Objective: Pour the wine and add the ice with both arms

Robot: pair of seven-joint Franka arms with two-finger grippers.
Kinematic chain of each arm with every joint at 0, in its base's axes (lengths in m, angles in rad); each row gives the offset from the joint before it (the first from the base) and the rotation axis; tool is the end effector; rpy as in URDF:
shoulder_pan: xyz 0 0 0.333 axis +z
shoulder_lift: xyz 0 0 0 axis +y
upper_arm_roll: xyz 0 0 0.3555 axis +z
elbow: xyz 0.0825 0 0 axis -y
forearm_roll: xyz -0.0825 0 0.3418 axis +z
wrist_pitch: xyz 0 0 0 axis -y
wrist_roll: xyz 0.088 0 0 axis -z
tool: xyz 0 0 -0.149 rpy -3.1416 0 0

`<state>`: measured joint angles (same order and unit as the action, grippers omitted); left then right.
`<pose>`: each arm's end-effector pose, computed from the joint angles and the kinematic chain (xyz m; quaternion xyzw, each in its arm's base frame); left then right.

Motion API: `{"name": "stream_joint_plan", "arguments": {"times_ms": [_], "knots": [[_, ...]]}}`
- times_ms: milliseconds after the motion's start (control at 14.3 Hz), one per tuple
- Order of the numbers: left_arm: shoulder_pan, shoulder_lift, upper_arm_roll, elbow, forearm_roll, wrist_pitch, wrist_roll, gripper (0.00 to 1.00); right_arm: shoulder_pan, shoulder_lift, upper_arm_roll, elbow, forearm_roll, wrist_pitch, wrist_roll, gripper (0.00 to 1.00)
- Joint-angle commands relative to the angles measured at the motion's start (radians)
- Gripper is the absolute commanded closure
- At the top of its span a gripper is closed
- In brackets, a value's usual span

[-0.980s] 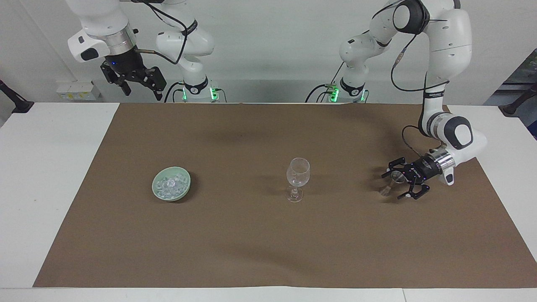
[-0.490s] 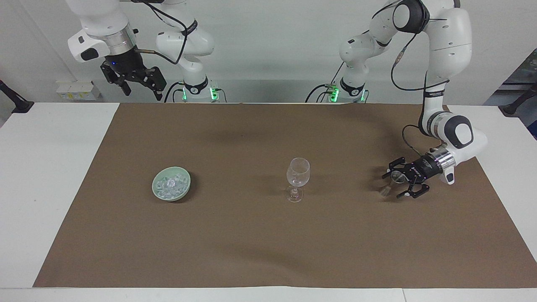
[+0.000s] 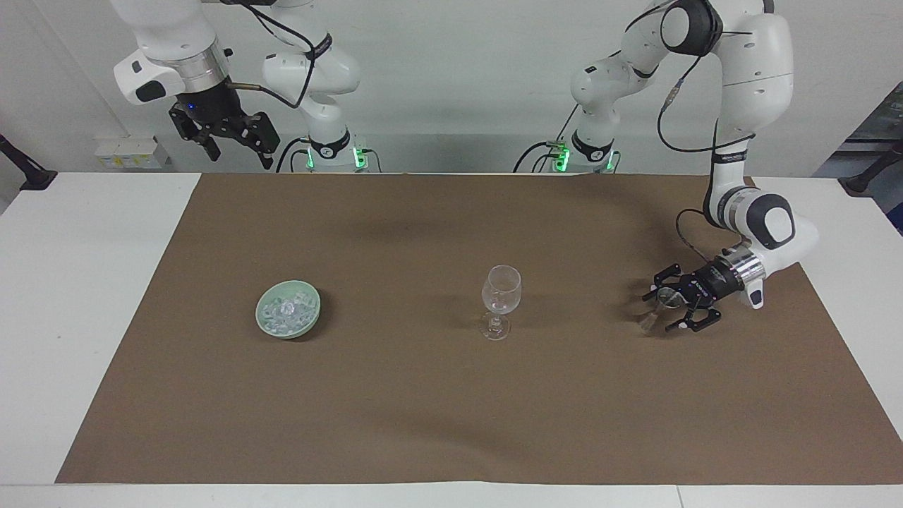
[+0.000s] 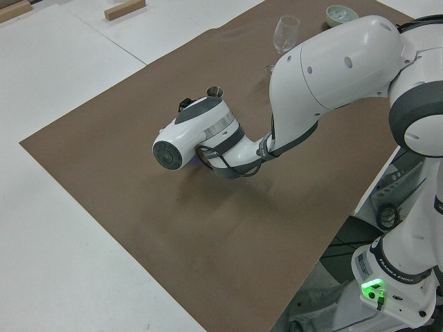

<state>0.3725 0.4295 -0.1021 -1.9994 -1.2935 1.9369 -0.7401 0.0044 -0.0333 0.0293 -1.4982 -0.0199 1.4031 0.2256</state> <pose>0.5820 0.0579 0.3010 0.4997 0.6708 -0.3119 0.4506 0.4802 0.0133 0.6551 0.9947 -0.0971 -0.0293 0.0143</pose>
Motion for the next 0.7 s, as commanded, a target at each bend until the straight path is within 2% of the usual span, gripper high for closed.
{"name": "stream_joint_plan", "arguments": {"times_ms": [0, 280, 420, 630], "knots": [[-0.004, -0.035, 0.005, -0.038, -0.01, 0.019, -0.005, 0.27, -0.02, -0.01, 0.006, -0.005, 0.02, 0.001, -0.031, 0.0], [-0.006, -0.035, 0.005, -0.038, -0.01, 0.022, -0.013, 0.68, -0.02, -0.01, 0.006, -0.005, 0.02, 0.001, -0.031, 0.0], [-0.003, -0.035, 0.005, -0.038, -0.01, 0.02, -0.013, 1.0, -0.02, -0.01, 0.006, -0.005, 0.02, 0.001, -0.032, 0.0], [-0.004, -0.035, 0.005, -0.038, -0.01, 0.02, -0.022, 1.0, -0.02, -0.01, 0.006, -0.005, 0.02, 0.001, -0.031, 0.0]]}}
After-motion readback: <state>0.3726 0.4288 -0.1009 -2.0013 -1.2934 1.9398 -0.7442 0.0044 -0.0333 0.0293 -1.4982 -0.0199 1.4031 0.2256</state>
